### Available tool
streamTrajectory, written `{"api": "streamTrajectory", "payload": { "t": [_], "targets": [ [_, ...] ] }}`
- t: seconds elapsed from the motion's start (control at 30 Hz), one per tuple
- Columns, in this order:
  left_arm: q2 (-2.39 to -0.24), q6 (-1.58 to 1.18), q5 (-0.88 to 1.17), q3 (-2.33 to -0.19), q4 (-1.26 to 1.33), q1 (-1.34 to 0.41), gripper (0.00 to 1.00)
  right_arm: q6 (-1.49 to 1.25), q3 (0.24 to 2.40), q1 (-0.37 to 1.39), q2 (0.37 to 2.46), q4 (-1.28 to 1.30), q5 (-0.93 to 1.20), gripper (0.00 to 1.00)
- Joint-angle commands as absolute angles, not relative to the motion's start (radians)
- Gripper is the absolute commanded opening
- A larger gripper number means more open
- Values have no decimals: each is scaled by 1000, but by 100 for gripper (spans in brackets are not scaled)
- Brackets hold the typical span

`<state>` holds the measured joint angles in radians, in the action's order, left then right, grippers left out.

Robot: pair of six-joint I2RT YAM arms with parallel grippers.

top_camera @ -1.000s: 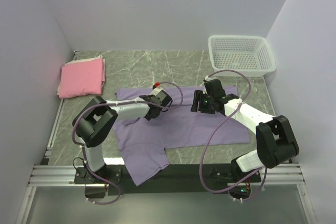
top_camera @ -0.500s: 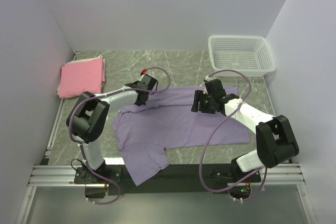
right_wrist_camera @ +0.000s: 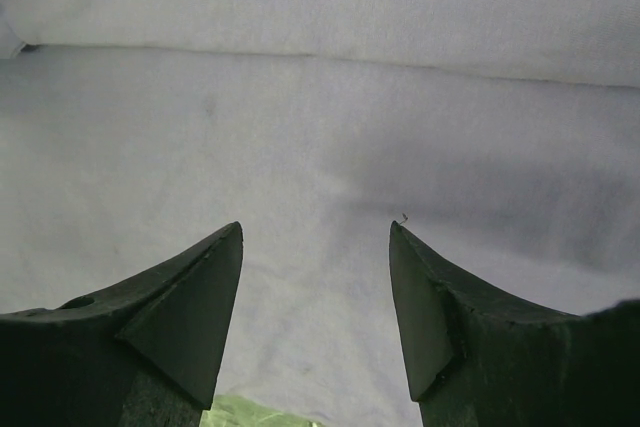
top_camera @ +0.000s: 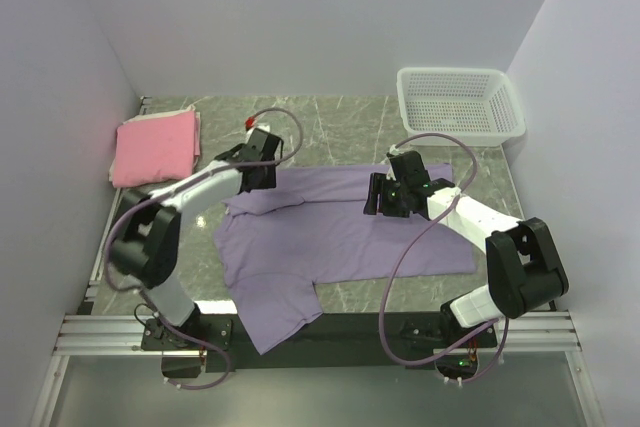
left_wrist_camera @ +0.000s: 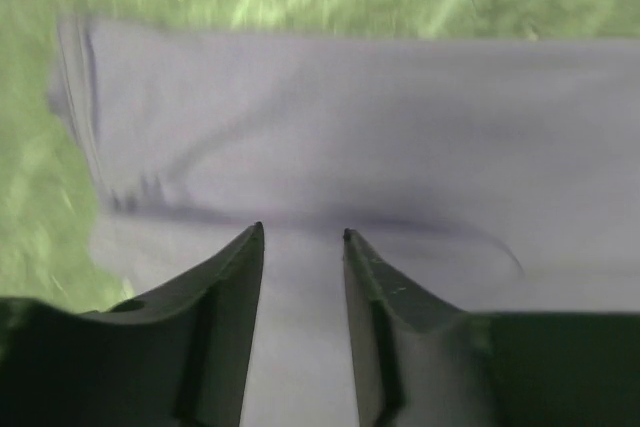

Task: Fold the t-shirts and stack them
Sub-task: Fold the tshirt

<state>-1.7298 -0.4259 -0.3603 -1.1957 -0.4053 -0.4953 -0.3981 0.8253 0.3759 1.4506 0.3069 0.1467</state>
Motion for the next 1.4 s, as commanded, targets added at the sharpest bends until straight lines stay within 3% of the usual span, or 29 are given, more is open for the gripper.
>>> {"api": "streamTrajectory", "payload": {
  "t": [0.0,0.13,0.33,0.37,0.47,0.73,0.97,1.37],
  "targets": [
    [-1551,-669,-267,-1094,-379,-520,44,-388,821,368,1424,285,161,67],
    [-1542,-768,-298,-1045,-400,-601,44,-394,810,370,1427,269,172,66],
    [-1643,-906,-334,-1029,-410,-643,30,-406,795,368,1428,252,192,66],
    [-1652,-932,-339,-1025,-405,-641,24,-407,795,368,1428,252,193,66],
    [-1681,-957,-360,-1023,-391,-641,21,-403,790,368,1424,253,190,66],
    [-1759,-946,-417,-1063,-402,-641,22,-397,788,367,1417,252,184,66],
    [-1781,-928,-456,-1084,-406,-637,35,-396,790,367,1424,255,189,66],
    [-1807,-896,-480,-1124,-413,-623,32,-396,788,367,1431,252,192,66]
  ]
}}
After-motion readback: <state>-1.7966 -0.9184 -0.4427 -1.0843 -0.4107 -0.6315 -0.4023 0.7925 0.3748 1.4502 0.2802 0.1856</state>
